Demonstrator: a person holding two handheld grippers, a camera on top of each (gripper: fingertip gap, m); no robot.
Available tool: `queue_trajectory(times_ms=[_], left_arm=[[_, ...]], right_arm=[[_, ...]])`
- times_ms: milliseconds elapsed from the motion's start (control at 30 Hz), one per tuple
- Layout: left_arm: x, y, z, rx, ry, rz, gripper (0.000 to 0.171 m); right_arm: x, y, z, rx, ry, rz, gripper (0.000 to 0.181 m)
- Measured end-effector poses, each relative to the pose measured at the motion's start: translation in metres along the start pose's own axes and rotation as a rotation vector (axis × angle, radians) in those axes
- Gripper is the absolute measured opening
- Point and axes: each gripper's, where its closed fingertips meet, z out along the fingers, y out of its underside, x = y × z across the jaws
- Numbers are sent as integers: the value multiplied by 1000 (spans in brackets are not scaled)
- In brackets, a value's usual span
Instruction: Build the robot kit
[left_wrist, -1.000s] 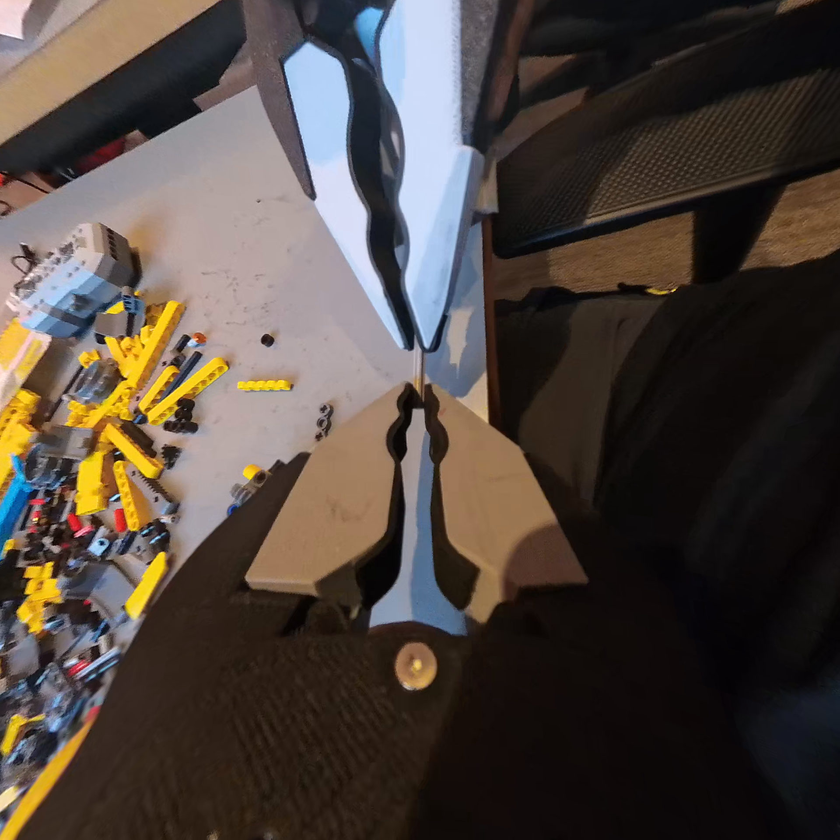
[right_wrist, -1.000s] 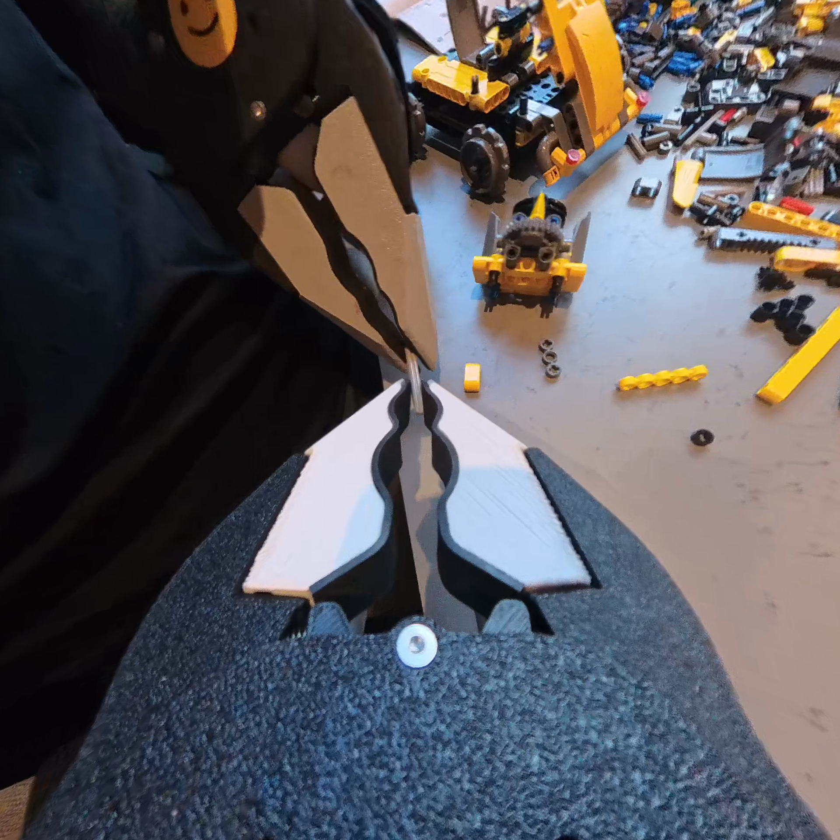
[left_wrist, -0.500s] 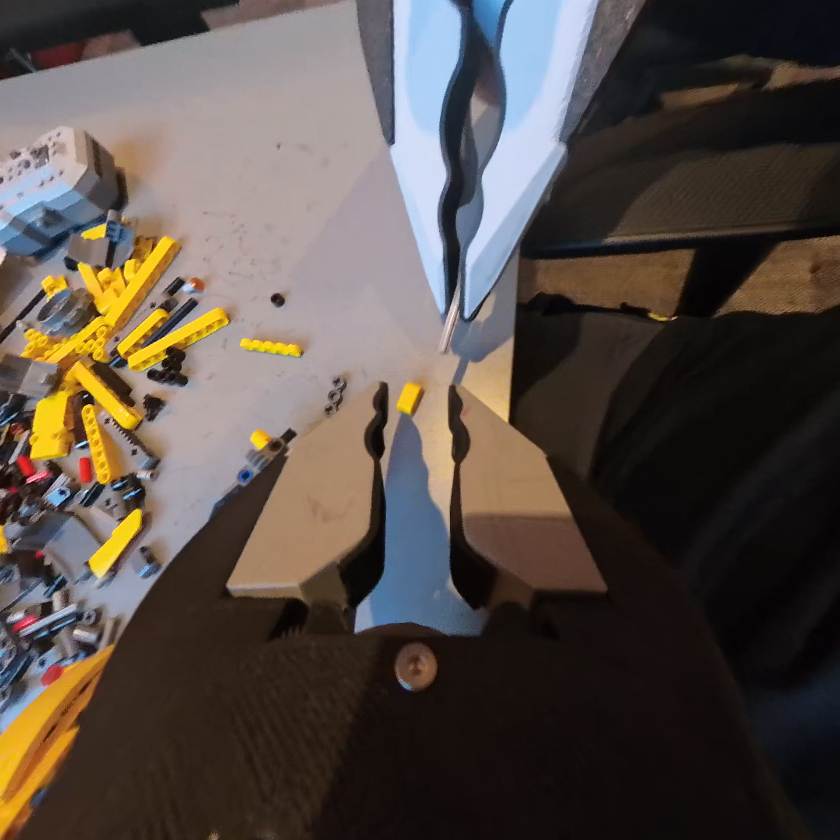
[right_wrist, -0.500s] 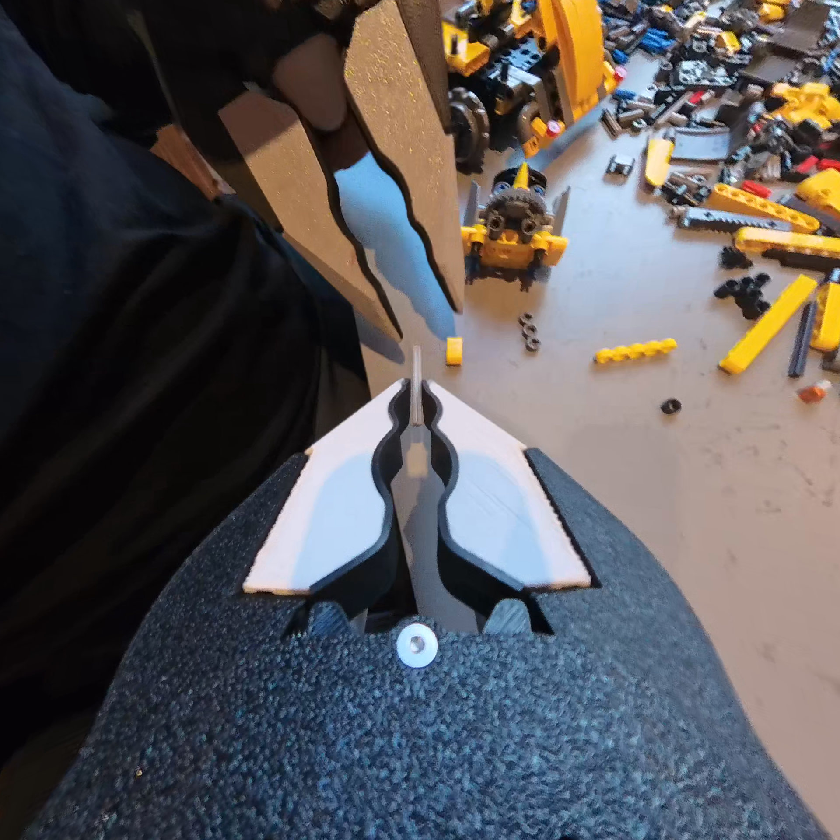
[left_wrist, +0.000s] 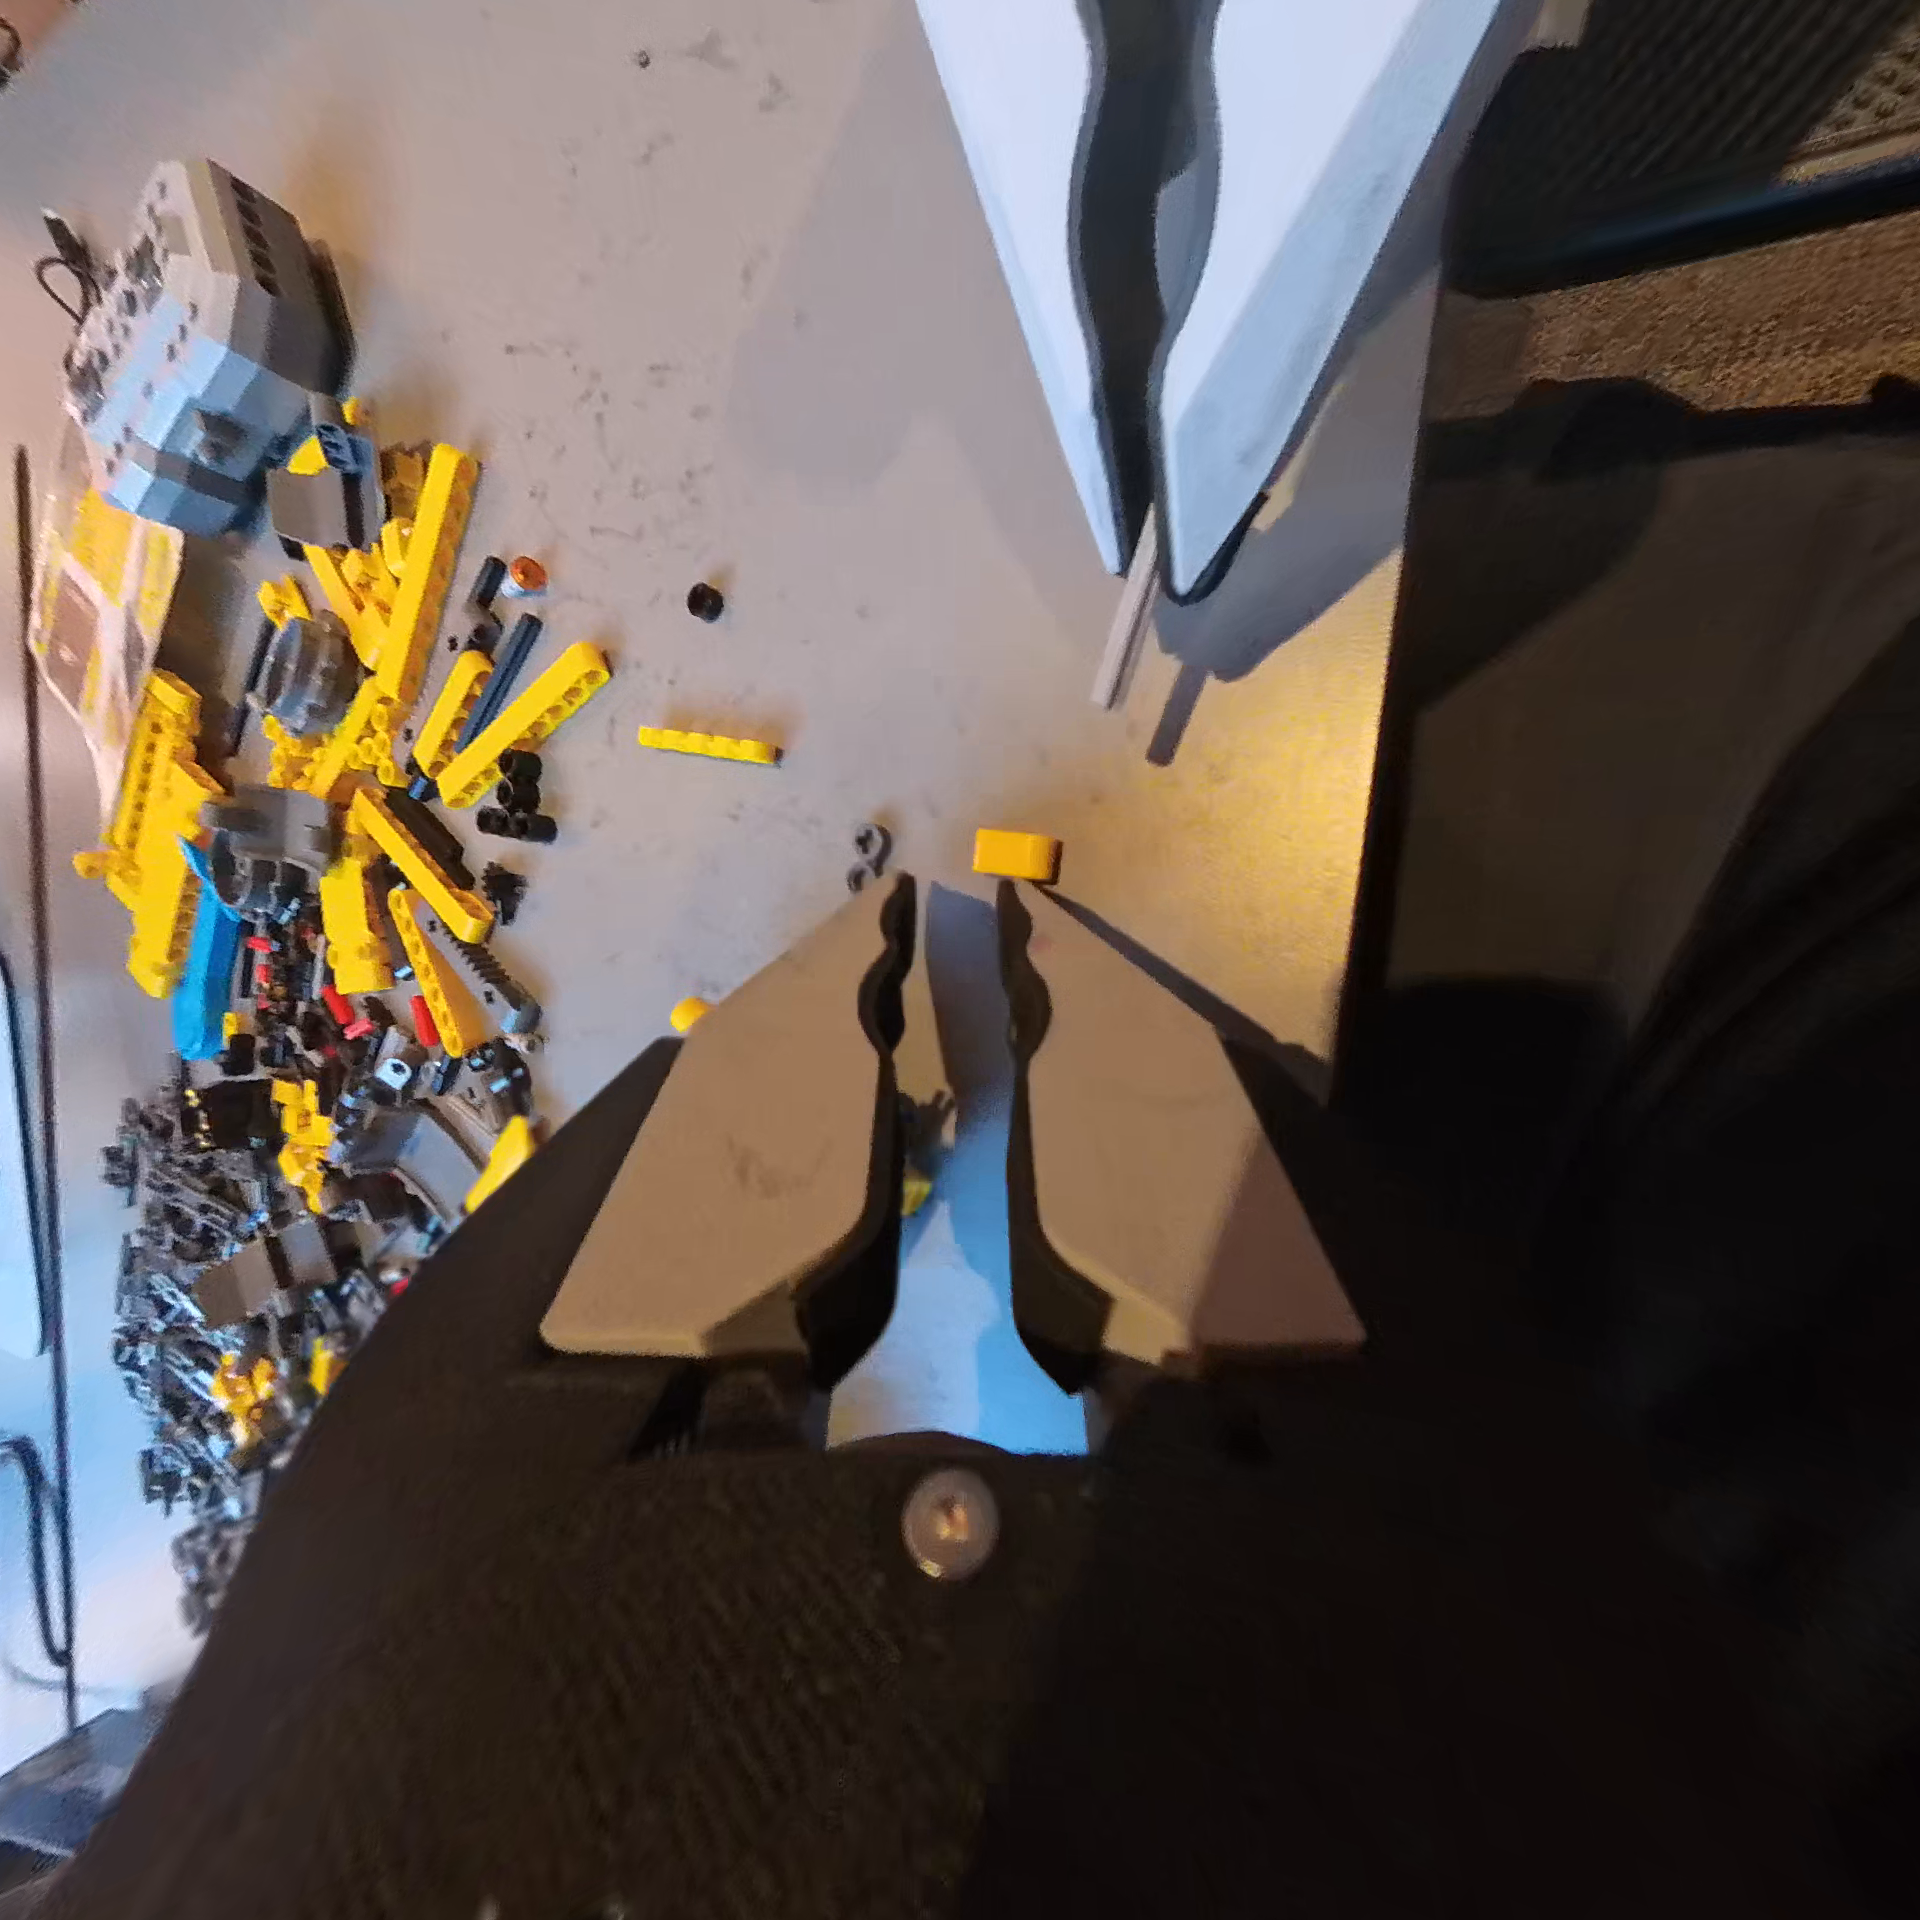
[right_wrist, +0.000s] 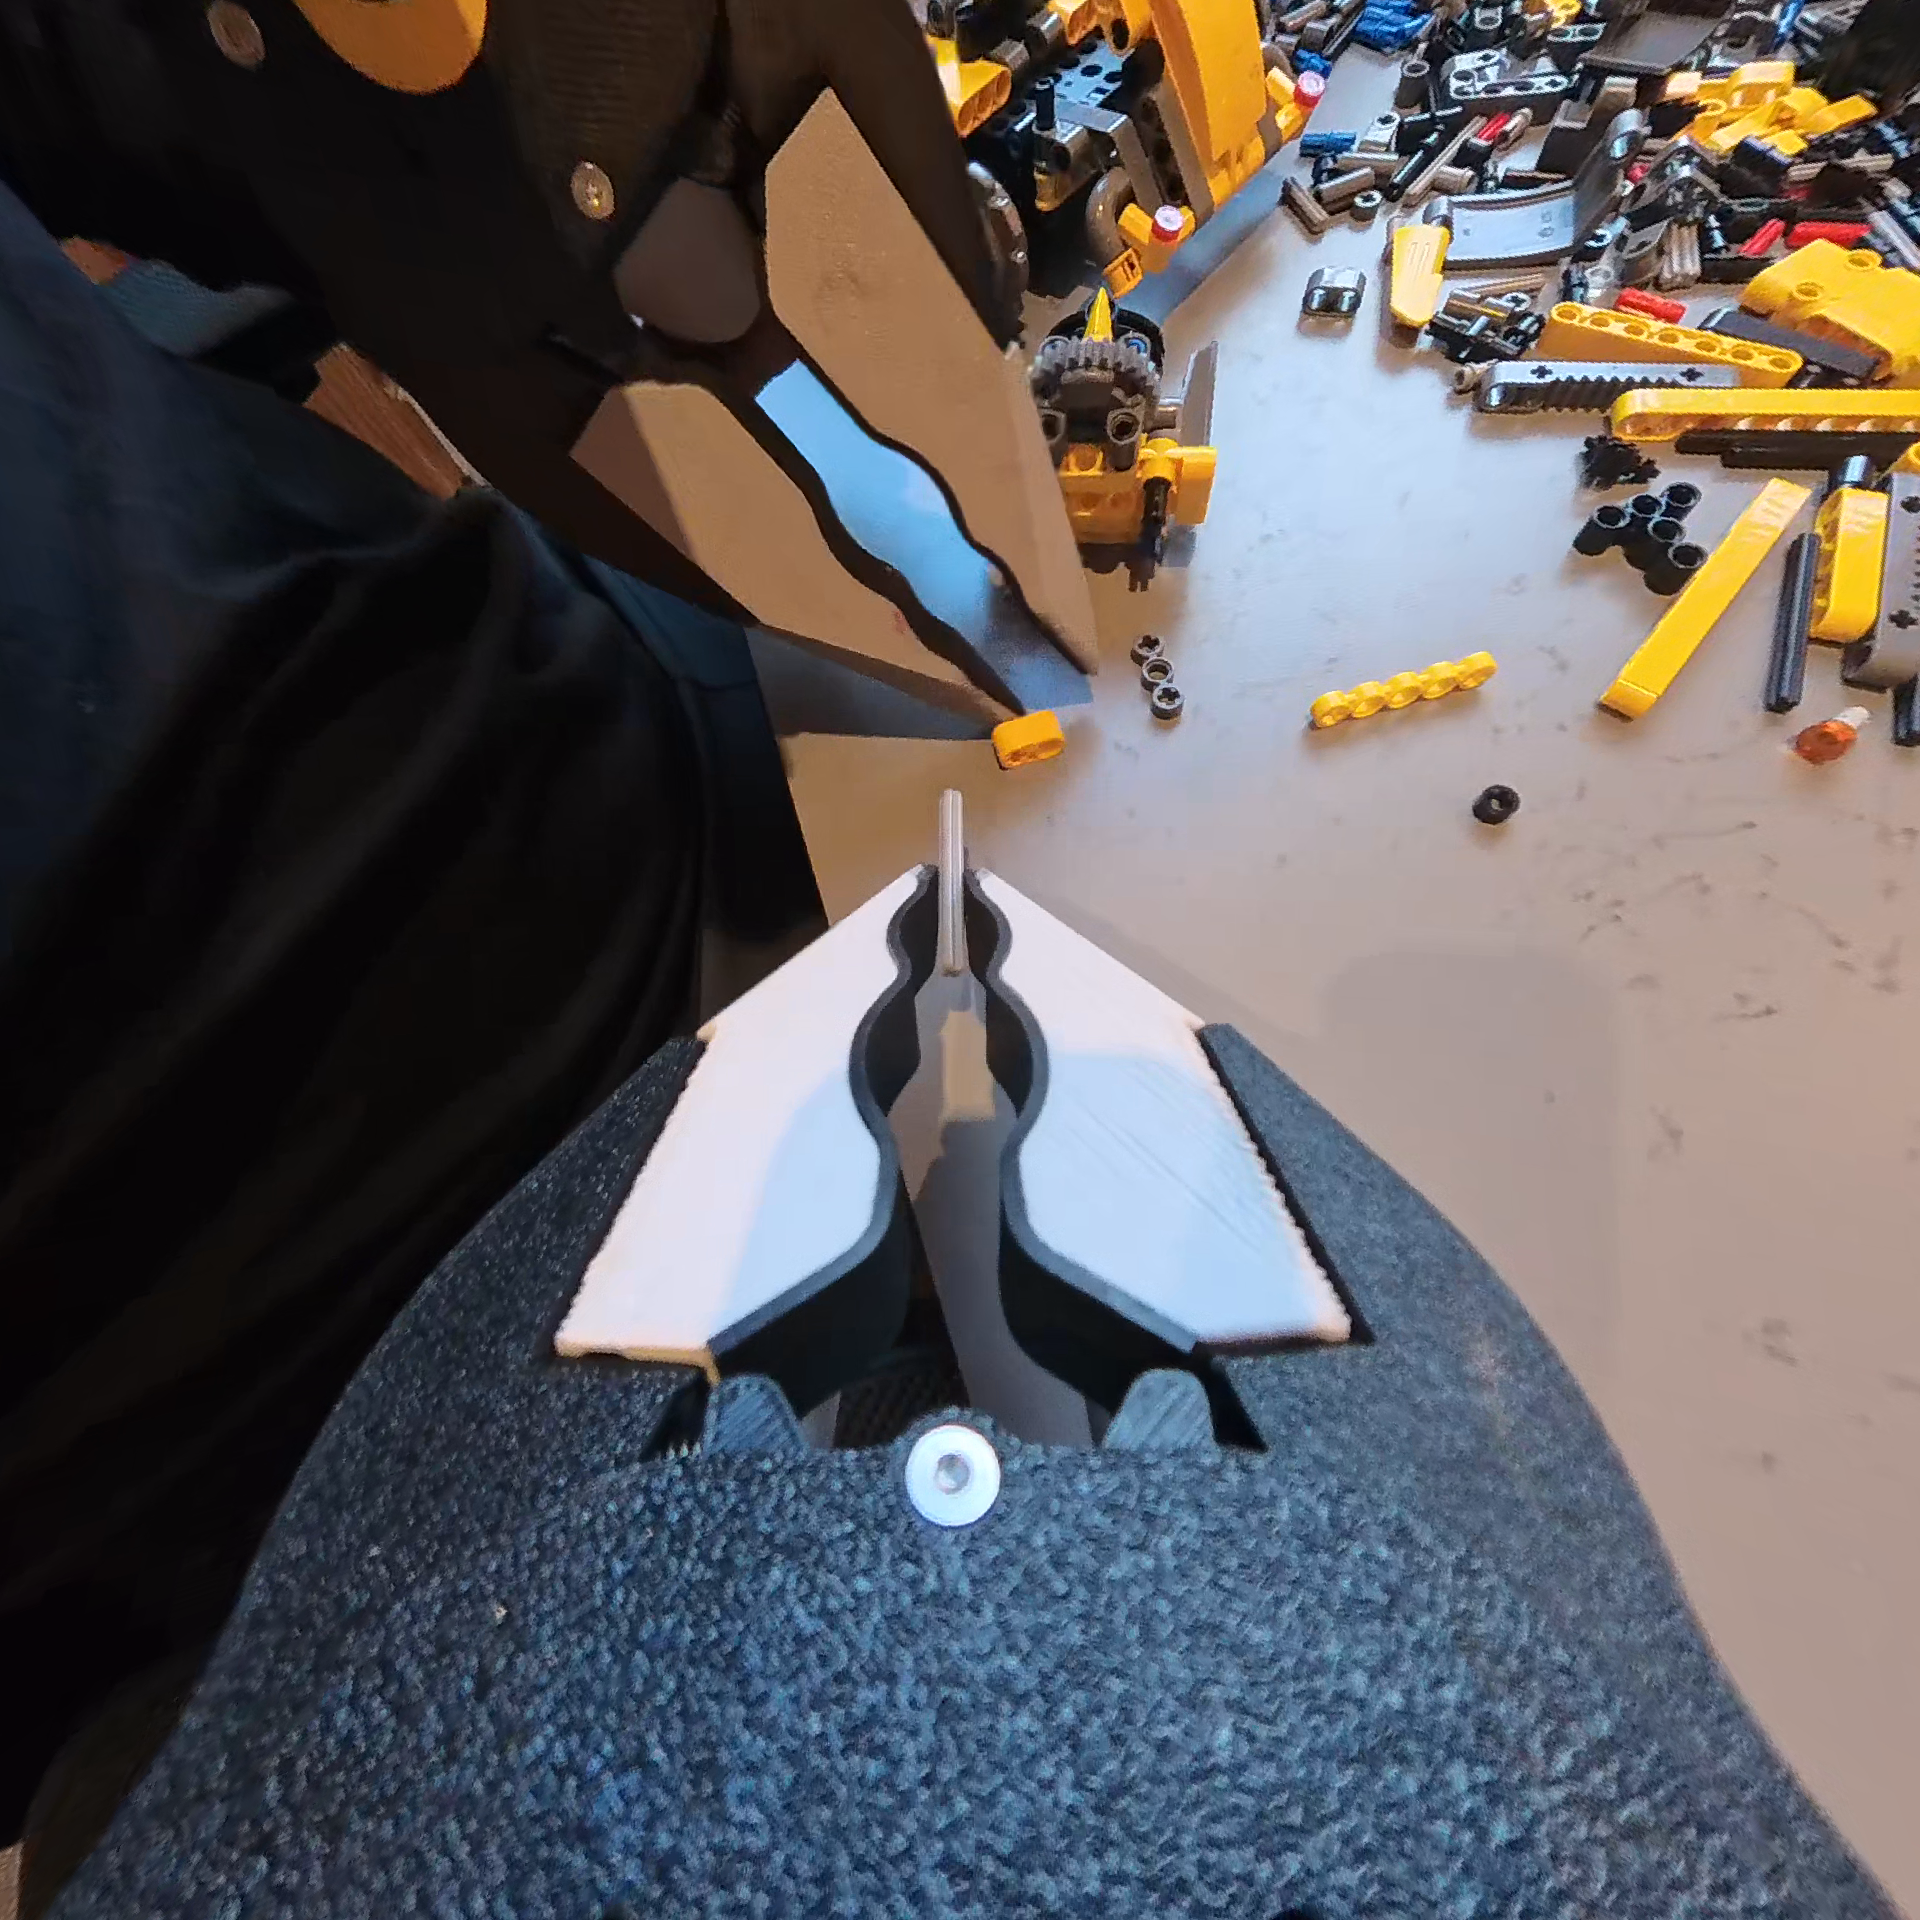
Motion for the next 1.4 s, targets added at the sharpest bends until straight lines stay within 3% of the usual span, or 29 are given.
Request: queue_trajectory(times_ms=[333,500,833,967,1400], left_arm=[[-2,-2,-7,27,131,-116,20],[18,-16,-10,65,297,-212,24],[13,-14,4,-4,326,-186,26],[19,-18,4,-13,391,-188,14],[49,5,-29,127,327,-131,13]], right_arm=[[7,9,-11,14,28,37,4],[10,11,-12,23,19,66,4],[8,13,-11,-7,-32,93,4],[10,8,-8,-4,-29,93,4],[-30,7,21,-68,-35,-83,4]])
